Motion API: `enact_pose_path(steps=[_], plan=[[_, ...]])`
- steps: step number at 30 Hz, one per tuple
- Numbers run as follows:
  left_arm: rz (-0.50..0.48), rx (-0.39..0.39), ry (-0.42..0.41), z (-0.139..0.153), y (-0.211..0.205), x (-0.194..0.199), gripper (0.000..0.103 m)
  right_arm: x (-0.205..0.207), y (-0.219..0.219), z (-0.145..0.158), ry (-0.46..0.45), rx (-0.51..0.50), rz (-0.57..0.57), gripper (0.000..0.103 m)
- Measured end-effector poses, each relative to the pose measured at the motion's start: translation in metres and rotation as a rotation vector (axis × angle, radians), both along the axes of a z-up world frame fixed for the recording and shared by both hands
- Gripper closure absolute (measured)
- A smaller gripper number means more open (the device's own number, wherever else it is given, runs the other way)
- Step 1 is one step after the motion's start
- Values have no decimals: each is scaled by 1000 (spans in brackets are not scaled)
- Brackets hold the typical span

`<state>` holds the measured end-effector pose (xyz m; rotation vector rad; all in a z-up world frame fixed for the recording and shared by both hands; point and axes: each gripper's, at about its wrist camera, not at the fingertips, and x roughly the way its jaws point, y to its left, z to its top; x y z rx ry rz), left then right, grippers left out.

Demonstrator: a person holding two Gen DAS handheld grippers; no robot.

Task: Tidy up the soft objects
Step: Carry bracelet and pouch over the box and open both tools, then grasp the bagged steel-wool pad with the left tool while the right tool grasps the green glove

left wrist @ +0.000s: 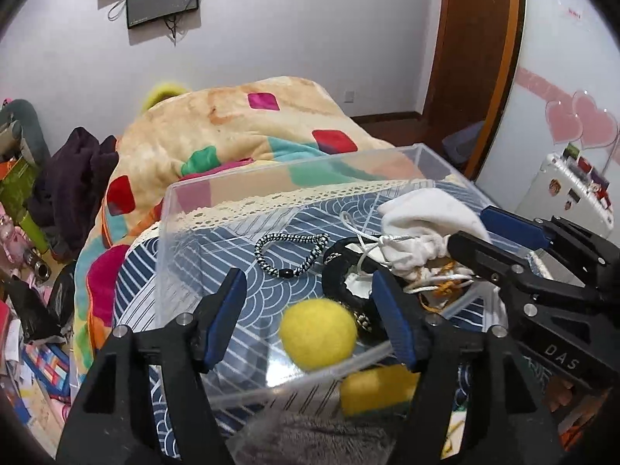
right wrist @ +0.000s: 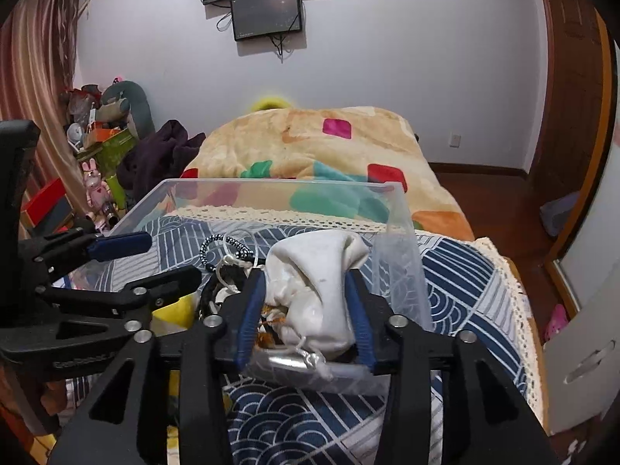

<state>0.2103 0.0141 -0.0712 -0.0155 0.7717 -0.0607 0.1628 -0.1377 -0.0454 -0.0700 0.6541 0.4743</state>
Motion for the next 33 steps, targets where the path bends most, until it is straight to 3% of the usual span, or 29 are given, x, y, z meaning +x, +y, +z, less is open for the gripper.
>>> enact_pose_path(steps=[4, 8, 12, 16, 19, 29, 33], plan=[[13, -36, -41, 12, 8, -17, 35, -8, -5, 10, -34, 6, -4, 57], [32, -53, -84, 22, 15, -34, 30, -21, -10, 22, -92, 25, -15, 34], [57, -42, -120, 24, 21, -55, 22, -35, -15, 28, -123, 32, -6, 31], [49, -37, -121, 17, 21, -72, 18, -48, -19, 16, -108, 34, 4, 21], [44, -33, -116, 7, 19, -84, 11, -52, -20, 2, -78, 6, -2, 21], [42, -13, -16, -43, 11, -93, 10, -68, -22, -41, 61, -35, 15, 21], [53, -40, -2, -53, 15, -92, 10, -76, -25, -55, 107, -46, 28, 21]])
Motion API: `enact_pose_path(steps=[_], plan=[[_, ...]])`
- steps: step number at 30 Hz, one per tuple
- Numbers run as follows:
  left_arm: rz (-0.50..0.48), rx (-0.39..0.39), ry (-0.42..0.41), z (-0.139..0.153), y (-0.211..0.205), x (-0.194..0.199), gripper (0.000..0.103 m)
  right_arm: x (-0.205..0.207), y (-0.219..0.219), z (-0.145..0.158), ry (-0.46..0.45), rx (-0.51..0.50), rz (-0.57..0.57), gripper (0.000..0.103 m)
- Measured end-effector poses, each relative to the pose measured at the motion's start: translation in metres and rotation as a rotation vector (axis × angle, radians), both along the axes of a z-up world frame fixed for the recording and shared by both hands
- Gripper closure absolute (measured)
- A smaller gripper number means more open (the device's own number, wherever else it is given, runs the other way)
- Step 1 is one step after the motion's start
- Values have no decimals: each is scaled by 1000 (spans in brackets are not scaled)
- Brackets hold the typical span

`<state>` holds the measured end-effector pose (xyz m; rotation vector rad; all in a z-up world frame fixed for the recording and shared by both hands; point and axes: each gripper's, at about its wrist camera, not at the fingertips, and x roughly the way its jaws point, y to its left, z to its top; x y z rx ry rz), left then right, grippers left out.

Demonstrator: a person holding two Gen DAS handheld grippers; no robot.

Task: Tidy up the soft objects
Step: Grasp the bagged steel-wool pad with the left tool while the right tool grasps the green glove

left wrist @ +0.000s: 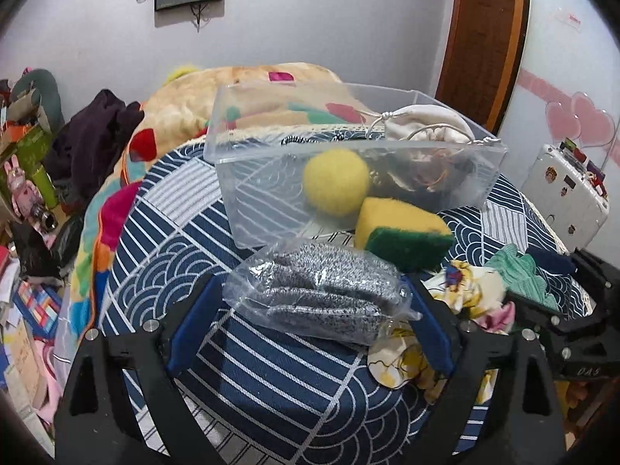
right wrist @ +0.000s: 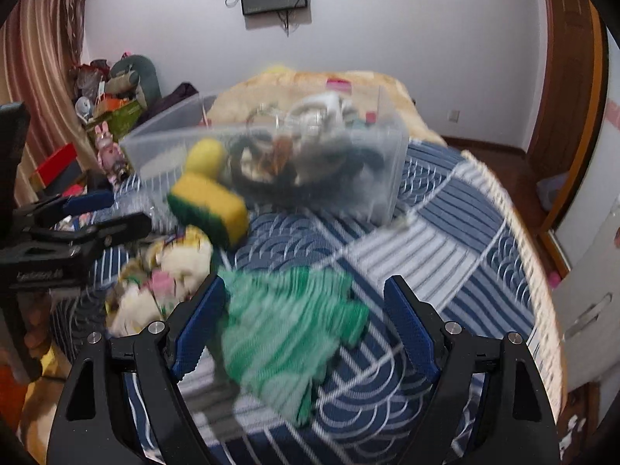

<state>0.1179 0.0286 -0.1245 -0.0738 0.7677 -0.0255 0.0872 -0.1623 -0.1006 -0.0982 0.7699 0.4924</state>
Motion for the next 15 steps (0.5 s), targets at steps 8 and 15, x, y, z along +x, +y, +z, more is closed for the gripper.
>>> enact_pose_path(steps=[8, 15], plan=[[-47, -58, 11, -9, -5, -1, 42, 0, 0, -3, 14, 18, 43, 53], [-47, -7, -29, -3, -14, -20, 52, -4, 7, 1, -8, 24, 65, 80]])
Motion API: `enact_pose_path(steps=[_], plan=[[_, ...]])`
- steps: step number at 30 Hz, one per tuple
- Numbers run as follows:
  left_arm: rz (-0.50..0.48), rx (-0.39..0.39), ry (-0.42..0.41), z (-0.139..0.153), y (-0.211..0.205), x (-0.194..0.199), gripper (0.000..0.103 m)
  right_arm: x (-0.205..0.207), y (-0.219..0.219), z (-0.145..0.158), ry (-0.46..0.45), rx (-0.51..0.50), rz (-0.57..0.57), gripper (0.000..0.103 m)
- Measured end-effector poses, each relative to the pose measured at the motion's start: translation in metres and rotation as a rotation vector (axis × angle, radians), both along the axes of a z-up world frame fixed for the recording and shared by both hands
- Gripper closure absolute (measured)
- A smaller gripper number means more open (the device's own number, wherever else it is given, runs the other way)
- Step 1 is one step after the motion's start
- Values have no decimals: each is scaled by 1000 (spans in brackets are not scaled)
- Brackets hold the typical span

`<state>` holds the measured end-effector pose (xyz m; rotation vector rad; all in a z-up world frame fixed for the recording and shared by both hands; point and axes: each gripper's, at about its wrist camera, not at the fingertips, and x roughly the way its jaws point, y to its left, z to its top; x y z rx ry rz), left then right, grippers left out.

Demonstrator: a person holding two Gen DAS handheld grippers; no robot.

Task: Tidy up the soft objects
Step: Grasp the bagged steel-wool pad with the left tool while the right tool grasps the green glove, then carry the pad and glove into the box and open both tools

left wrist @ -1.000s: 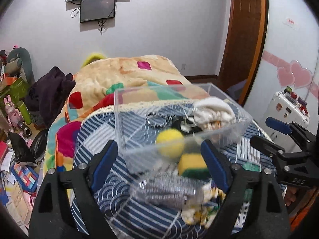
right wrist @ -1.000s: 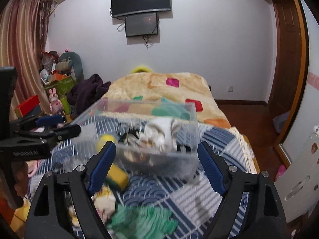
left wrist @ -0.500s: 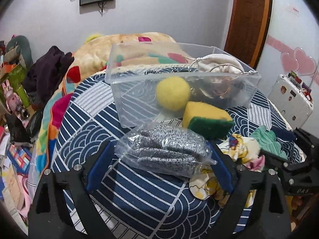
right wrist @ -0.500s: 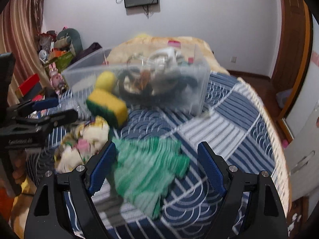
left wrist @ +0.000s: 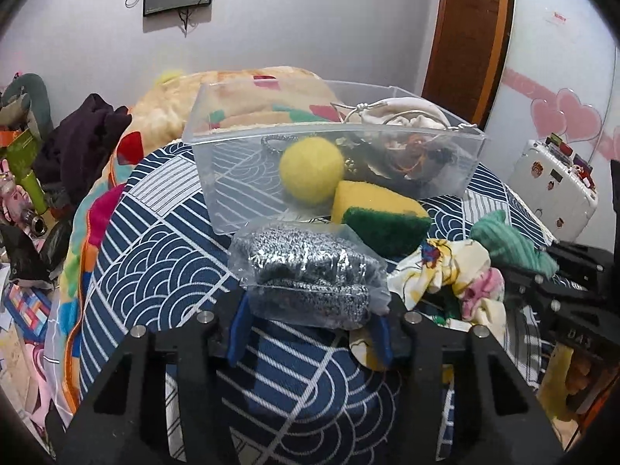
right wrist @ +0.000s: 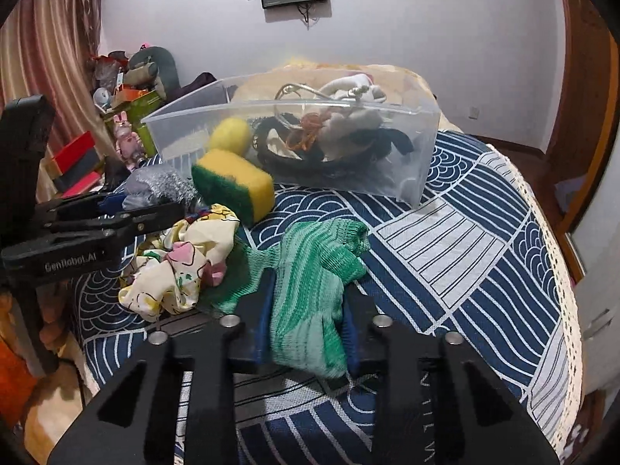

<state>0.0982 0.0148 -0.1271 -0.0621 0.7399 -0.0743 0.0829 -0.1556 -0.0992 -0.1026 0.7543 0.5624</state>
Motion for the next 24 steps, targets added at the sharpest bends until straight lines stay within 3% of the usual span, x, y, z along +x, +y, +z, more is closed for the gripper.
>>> enact_pose_path(steps=[13, 24], plan=[[50, -2, -118, 42, 16, -26, 53, -1, -21, 38, -126, 59, -94, 83], [88, 28, -225, 84, 23, -13, 53, 11, -18, 77, -258, 123, -137, 83]])
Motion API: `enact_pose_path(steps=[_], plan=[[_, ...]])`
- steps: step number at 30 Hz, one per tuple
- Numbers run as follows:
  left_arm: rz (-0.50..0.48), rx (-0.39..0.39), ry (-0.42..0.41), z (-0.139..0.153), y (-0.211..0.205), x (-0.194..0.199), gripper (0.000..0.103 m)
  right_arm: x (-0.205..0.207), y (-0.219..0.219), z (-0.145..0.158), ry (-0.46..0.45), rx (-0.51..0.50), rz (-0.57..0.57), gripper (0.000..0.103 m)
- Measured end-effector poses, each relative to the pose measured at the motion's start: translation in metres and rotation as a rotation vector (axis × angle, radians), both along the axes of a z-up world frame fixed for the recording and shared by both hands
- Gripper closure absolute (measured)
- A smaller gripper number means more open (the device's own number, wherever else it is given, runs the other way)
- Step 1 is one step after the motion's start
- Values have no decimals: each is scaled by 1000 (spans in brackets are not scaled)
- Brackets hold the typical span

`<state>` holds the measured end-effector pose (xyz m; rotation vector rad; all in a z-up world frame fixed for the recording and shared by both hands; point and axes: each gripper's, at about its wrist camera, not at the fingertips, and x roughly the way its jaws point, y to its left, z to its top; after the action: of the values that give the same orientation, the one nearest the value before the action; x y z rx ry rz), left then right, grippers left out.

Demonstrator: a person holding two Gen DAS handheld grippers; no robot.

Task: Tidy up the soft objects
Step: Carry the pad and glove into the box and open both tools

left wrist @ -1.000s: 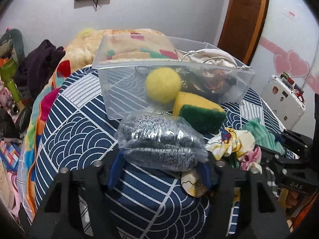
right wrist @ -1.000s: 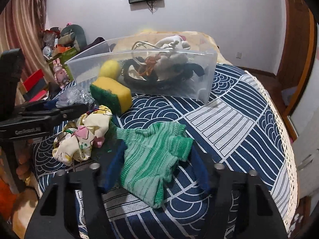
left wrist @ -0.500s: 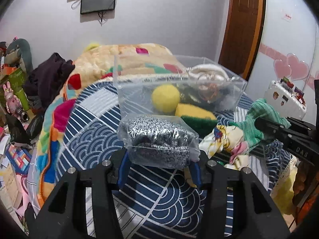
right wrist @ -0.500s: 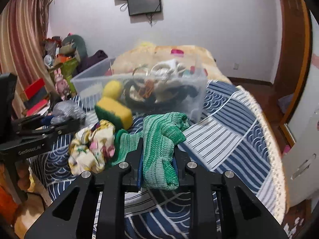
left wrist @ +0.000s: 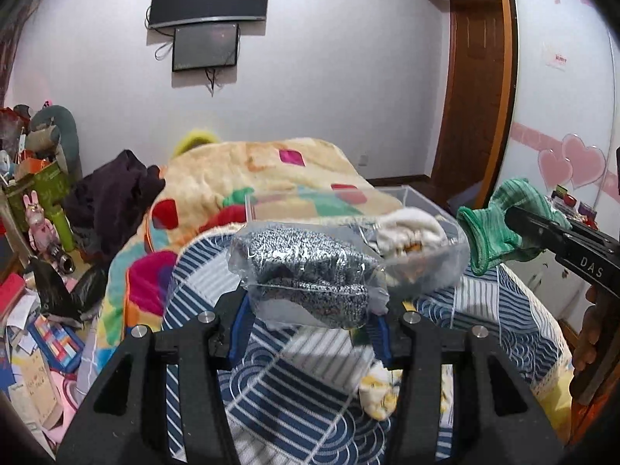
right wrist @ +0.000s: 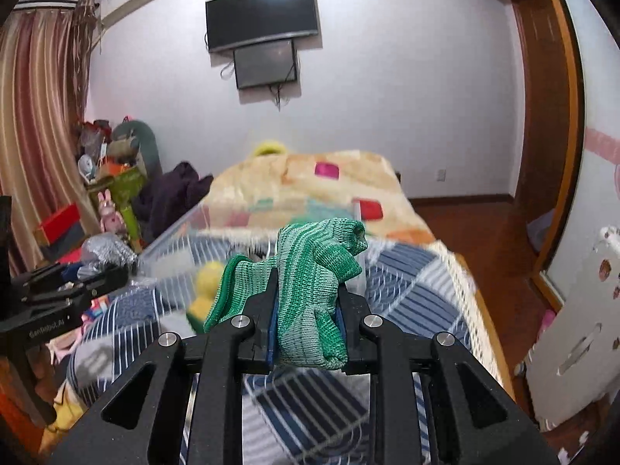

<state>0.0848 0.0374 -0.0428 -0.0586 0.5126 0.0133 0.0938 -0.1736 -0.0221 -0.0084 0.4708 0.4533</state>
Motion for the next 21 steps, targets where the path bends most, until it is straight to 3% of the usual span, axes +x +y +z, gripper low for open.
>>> enact_pose_path(steps=[9, 21], plan=[[20, -3, -2, 8, 3, 34, 53, 22, 32, 13, -51, -6, 23, 83], [10, -37, 100, -13, -3, 91, 53, 55, 53, -9, 45, -47, 46, 83]])
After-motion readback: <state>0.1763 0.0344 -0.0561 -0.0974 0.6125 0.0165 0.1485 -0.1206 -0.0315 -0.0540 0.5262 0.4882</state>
